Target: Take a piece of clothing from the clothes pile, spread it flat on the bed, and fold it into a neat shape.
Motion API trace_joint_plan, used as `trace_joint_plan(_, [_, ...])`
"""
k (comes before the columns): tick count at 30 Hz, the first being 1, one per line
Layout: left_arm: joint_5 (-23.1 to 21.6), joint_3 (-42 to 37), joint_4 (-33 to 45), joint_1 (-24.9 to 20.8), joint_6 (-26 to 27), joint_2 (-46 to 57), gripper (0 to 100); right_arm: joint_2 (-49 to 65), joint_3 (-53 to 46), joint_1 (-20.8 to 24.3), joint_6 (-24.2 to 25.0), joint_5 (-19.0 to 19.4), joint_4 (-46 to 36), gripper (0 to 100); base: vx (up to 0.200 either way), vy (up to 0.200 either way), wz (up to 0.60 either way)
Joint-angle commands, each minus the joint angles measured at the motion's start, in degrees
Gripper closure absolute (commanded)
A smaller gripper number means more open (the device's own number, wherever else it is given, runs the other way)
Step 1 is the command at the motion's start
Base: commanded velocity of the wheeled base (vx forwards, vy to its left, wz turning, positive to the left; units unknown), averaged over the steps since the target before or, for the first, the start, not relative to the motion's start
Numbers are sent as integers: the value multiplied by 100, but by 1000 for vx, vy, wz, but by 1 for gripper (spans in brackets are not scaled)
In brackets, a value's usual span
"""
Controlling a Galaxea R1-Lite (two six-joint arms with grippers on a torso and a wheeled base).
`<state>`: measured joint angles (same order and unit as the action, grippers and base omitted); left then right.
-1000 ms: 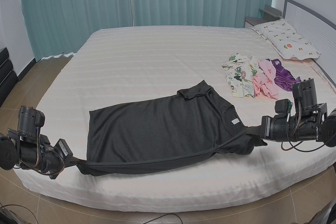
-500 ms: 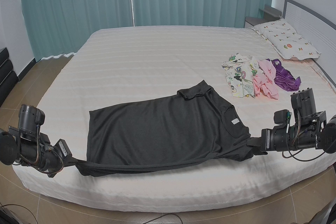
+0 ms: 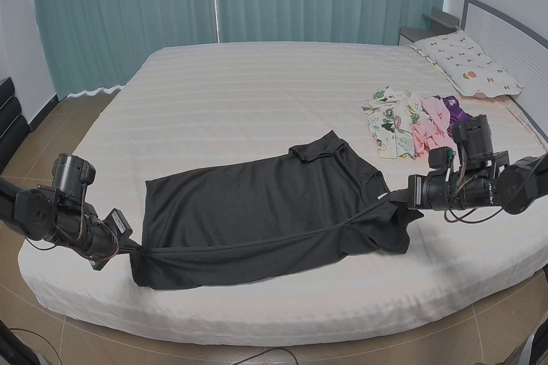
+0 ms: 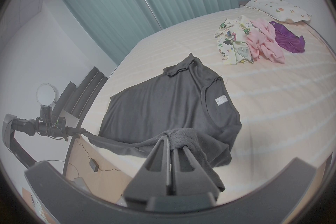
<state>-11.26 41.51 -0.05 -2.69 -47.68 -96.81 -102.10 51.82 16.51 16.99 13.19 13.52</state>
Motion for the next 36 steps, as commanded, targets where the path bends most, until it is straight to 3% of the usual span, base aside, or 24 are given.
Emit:
trace_joint_plan(1, [10,499,-21,-3,-101,-814,100,-873,619,-33,-100,-9,2,100,0,0,0])
trace_joint_plan(10, [256,929,-830,15,-541,-1745,100,-1497,1032,-33,-91,-97,98,100,0,0,0])
trace_joint_plan(14, [546,1052,-1015,23,-673,-1983,100,-1796,1163,-25,-65,-352,318,100,0,0,0])
trace_joint_plan(28, [573,1237,-1340,23,-734,-2317,100,-2060,1199,46,-38,-466,880,100,0,0,0])
trace_joint_plan(29, [581,1263,-1349,23,-752,-2334,0,-2060,1207,46,-38,-475,880,100,0,0,0])
trace_joint_plan(36, [573,1193,-1349,102,-919,-2150,0,-1796,1058,81,-38,-563,793,100,0,0,0])
